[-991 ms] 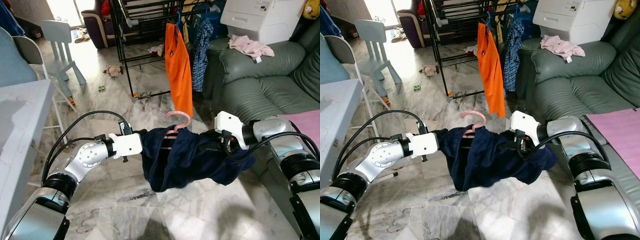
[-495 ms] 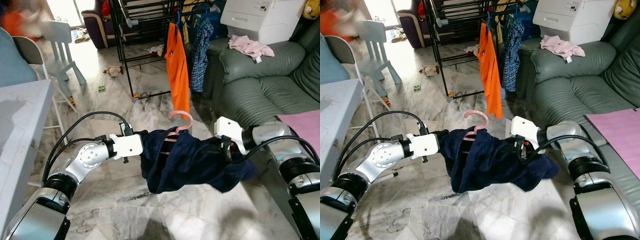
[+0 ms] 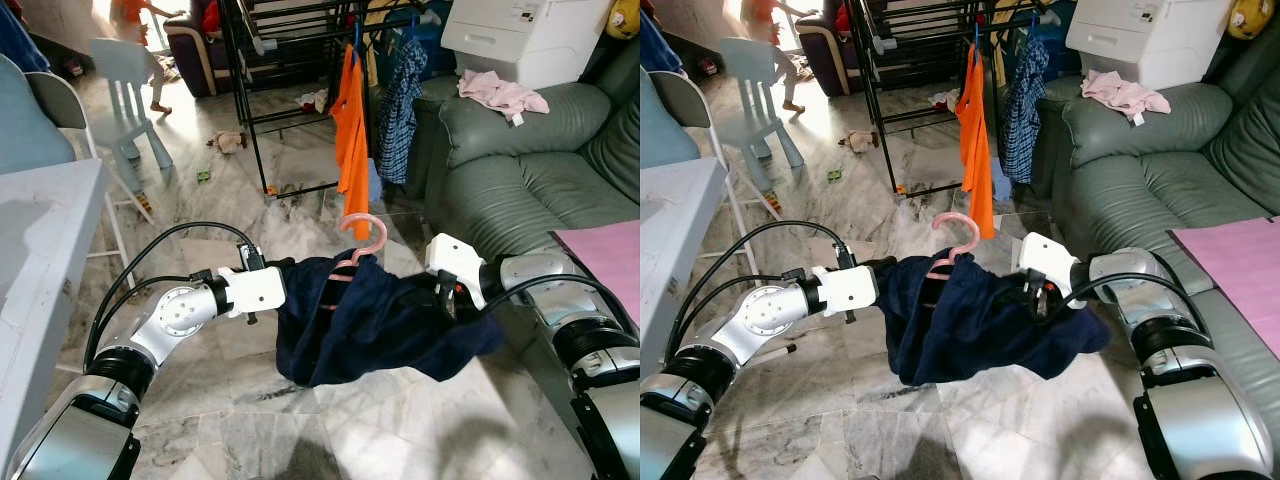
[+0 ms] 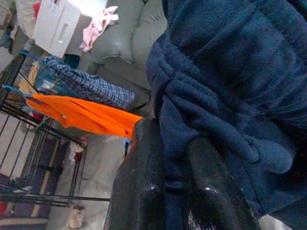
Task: Hang hanger
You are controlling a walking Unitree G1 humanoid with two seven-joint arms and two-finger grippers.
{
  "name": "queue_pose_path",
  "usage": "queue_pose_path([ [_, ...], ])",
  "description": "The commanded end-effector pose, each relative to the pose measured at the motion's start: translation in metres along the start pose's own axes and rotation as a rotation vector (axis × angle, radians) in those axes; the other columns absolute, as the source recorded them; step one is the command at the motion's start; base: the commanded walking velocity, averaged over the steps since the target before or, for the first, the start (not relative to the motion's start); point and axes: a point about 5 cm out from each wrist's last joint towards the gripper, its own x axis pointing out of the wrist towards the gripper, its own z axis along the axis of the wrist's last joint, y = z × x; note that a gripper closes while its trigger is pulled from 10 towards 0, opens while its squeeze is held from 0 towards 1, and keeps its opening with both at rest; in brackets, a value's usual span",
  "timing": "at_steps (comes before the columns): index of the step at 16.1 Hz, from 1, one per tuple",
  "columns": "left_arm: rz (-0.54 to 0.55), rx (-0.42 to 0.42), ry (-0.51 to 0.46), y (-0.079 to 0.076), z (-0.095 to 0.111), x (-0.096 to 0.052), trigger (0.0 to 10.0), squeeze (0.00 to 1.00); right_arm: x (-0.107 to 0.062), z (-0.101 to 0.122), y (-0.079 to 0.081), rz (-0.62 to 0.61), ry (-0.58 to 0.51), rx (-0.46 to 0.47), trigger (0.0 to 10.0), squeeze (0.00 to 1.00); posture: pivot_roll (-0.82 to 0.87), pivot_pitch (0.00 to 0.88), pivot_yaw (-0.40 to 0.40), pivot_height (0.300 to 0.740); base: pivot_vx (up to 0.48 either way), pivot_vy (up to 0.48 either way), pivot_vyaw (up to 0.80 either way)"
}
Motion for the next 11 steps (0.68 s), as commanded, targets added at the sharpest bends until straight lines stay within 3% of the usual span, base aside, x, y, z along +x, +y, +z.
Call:
queue_pose_path([
  [1,0.099,0.019,-0.051,0.0217,0.0091,0.0000,0.0,0.00,0.0022,0.0001,0.0006,0.008,-0.004,0.016,10.0,1.00,-0.13,0.000,0.049,0.740,0.000,0.000,0.00],
  [5,0.105,0.022,-0.062,0.0228,0.0109,0.0010,0.0,0.00,0.0028,0.0024,-0.0002,0.027,-0.008,0.021,10.0,1.00,-0.13,0.000,0.048,0.740,0.000,0.000,0.00],
  [6,0.107,0.024,-0.068,0.0231,0.0119,0.0015,0.0,0.00,0.0043,0.0024,0.0016,0.052,-0.002,0.017,10.0,0.35,-0.13,0.000,0.049,0.740,0.000,0.000,0.00],
  [7,0.107,0.025,-0.069,0.0230,0.0122,0.0017,0.0,0.00,0.0048,0.0024,0.0020,0.059,-0.001,0.016,10.0,0.35,-0.13,0.000,0.049,0.740,0.000,0.000,0.00],
  [8,0.105,0.025,-0.072,0.0228,0.0127,0.0023,0.0,0.00,0.0061,0.0029,0.0021,0.058,-0.001,0.017,10.0,0.02,-0.13,0.000,0.048,0.740,0.000,0.000,0.00],
  [9,0.107,0.025,-0.074,0.0227,0.0131,0.0026,0.0,0.00,0.0067,0.0030,0.0026,0.067,-0.001,0.019,10.0,0.00,-0.13,0.000,0.048,0.740,0.000,0.000,0.00],
  [10,0.108,0.025,-0.077,0.0223,0.0137,0.0035,0.0,0.00,0.0078,0.0030,0.0033,0.073,-0.003,0.025,0.0,0.00,-0.13,0.000,0.047,0.740,0.000,0.000,0.00],
  [11,0.108,0.024,-0.079,0.0218,0.0143,0.0042,0.0,0.00,0.0082,0.0030,0.0035,0.074,-0.009,0.033,0.0,0.00,-0.13,0.000,0.046,0.740,0.000,0.000,0.00],
])
